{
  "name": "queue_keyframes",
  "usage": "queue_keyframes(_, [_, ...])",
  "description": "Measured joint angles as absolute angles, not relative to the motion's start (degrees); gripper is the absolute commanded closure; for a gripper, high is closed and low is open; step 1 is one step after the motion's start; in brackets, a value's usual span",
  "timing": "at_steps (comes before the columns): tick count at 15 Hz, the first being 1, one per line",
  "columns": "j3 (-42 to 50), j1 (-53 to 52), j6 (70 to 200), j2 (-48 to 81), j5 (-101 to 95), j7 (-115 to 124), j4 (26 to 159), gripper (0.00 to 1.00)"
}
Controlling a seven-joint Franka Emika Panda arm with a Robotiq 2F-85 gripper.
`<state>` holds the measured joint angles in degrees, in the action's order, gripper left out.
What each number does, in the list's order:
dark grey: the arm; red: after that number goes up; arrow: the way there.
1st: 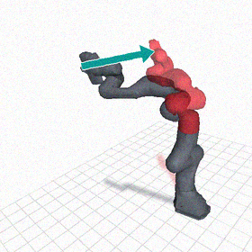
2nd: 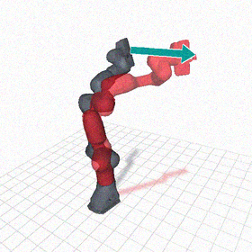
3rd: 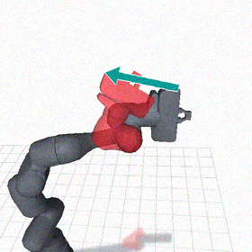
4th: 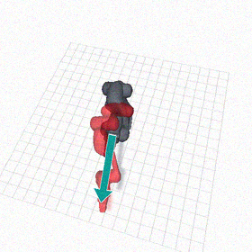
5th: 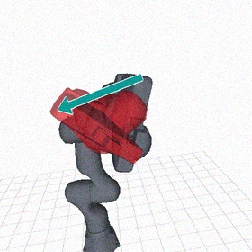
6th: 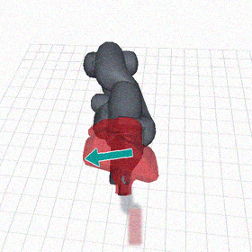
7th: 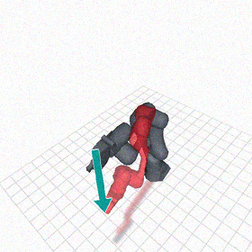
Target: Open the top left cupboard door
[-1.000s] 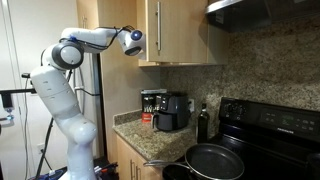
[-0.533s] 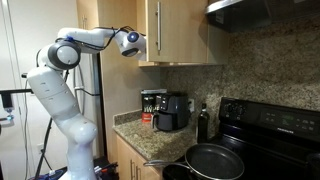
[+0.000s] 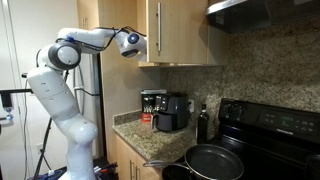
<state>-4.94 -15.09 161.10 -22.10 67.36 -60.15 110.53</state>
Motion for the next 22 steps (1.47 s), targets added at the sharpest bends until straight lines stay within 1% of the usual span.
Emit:
queue_keyframes(10, [-7.1,-18.6,172.4,-24.9,75.5,-66.9,114.4,0.96])
queue_keyframes(15, [-9.4,-18.9,173.2,-31.1,75.6,-65.7,120.0,0.96])
queue_keyframes(19, [-11.1,-22.2,174.9,-36.7,80.0,-67.7,124.5,0.96])
queue_keyframes(20, [-11.5,-23.5,176.0,-37.6,81.8,-69.1,125.1,0.84])
queue_keyframes(22, [-12.2,-25.3,178.8,-38.4,84.1,-71.2,125.8,0.84])
